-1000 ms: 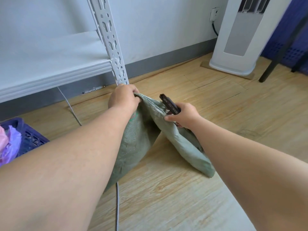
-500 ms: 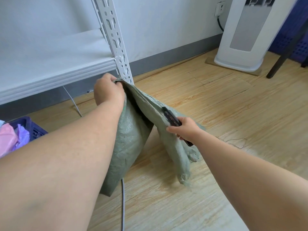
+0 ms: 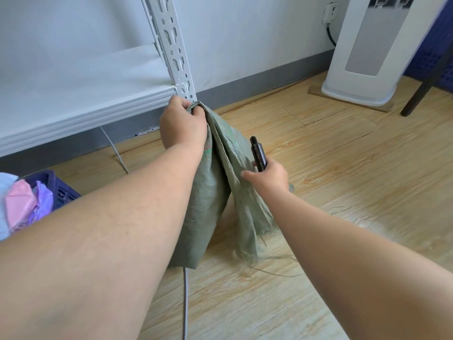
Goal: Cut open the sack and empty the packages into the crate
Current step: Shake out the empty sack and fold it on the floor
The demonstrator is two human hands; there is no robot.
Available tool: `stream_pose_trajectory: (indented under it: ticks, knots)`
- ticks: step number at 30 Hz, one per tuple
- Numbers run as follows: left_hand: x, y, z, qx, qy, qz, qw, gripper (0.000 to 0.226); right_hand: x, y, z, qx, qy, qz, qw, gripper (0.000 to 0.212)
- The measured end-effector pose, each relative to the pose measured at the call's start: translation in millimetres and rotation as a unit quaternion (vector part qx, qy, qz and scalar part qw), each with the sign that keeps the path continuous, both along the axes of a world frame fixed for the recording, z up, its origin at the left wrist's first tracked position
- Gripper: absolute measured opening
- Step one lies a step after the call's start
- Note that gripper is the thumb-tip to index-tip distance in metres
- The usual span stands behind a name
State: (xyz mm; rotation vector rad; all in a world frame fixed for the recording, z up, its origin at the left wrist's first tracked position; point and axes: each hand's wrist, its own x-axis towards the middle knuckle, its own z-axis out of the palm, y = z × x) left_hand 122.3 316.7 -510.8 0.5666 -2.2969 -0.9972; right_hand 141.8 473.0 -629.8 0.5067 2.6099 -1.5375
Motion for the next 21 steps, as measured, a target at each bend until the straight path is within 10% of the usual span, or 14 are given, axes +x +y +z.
stream_pose_trajectory:
  ticks: [8,14,21]
  knots:
    - [-4.4,-5.1,-1.8,0.027,-0.004,0.003,1.0,0.007,9.0,6.3,6.2,-0.022,0.054,0.025,0.998,0.011]
    - [-11.4,26.9,5.4,0.0,-0.026,-0.152,0.988,0.009,-3.2,-15.6,49.2,-0.07,0.193,0.028,0.978,0.064]
    - [-25.9,23.8,28.6,-0.245,-0.093,-0.217,0.94,0.021,-32.9,13.3,94.2,-0.014,0.192,-0.011,0.981,0.008]
